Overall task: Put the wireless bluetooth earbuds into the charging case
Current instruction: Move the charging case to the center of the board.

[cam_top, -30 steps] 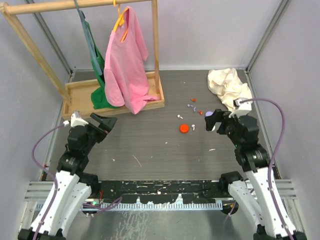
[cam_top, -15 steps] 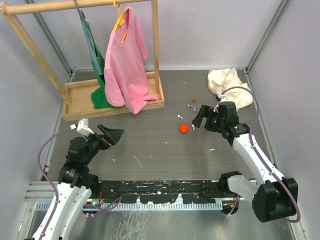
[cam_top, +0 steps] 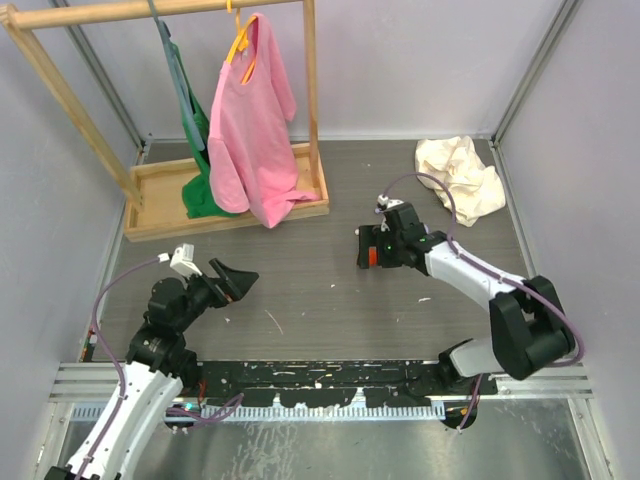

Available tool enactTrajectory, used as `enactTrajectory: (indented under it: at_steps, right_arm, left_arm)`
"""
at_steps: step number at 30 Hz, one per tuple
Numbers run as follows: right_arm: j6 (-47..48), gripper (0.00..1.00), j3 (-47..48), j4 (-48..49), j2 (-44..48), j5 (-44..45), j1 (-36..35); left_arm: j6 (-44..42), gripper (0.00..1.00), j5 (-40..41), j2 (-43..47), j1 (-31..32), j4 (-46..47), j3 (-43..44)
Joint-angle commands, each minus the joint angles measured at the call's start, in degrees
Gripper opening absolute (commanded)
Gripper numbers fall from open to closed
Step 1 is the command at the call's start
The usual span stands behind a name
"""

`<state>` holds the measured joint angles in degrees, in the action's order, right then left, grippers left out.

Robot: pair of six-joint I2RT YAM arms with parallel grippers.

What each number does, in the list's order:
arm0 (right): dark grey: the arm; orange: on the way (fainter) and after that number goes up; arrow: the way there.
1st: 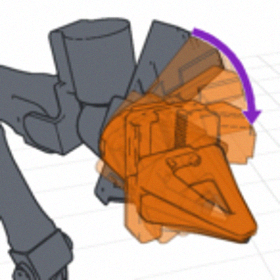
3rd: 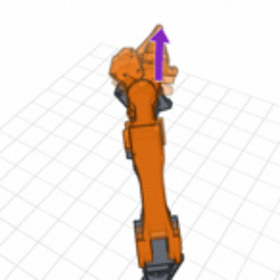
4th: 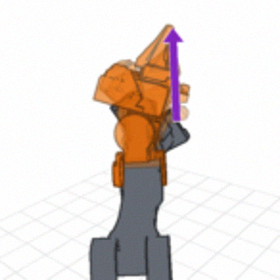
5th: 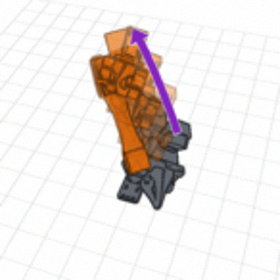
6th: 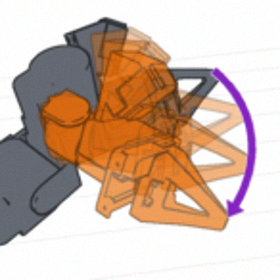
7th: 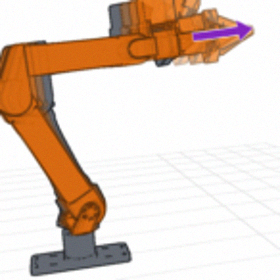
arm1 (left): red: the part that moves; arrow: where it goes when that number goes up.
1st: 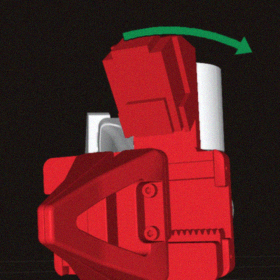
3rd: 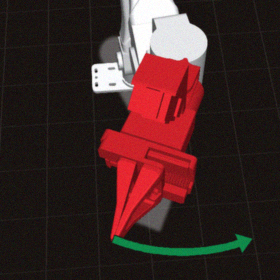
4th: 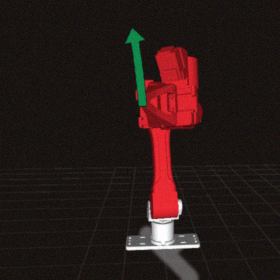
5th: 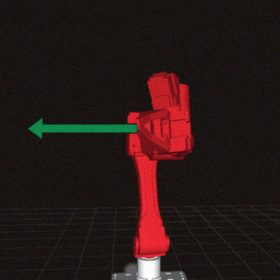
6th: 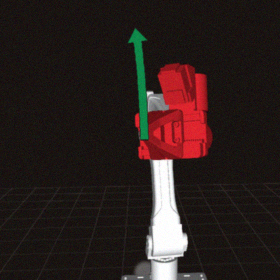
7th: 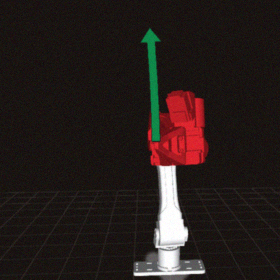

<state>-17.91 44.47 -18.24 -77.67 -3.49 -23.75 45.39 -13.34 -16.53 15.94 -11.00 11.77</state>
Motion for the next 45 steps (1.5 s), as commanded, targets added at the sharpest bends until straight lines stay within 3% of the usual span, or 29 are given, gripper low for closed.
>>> enactTrajectory:
  at_steps: [1,14,33,45]
  right_arm:
    - [3.7,1.0,5.9,3.5,-4.1,6.1,-3.0]
    - [7.0,0.91,12.4,3.1,-16.2,5.2,-4.8]
    - [4.8,0.88,13.0,-0.7,-16.2,0.9,-12.3]
    - [10.3,0.85,19.0,-5.7,-19.7,6.8,-12.4]
  left_arm:
    - [-2.5,0.98,-3.1,-2.7,1.3,5.9,1.3]
    - [-4.0,0.98,-6.4,-11.7,4.1,11.4,2.0]
    - [-2.3,0.98,-7.5,-12.3,5.1,10.9,2.2]
    - [-1.5,0.98,-7.8,-14.6,6.2,11.5,2.8]
